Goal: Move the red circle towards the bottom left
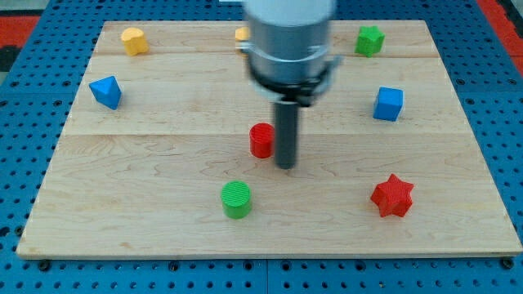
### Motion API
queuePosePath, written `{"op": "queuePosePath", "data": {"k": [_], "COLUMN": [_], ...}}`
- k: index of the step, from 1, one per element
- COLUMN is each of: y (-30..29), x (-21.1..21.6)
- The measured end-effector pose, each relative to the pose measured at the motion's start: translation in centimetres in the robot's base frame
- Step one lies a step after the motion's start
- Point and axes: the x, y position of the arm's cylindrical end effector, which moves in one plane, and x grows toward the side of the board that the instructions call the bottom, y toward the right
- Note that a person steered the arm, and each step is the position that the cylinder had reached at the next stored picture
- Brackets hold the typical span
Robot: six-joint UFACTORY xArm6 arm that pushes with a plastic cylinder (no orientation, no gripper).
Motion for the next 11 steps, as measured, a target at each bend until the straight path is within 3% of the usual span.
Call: {"op": "queuePosePath", "data": {"k": [1, 2, 3, 4, 5, 7, 9, 10, 11], "y": [-3.0, -14.1, -13.8, -9.5, -17.8, -24.3, -19.3, -24.3, -25.6], "x": [-2.4, -3.1, -3.6, -5.4, -9.5, -1.1, 1.8, 3.4, 3.4]}}
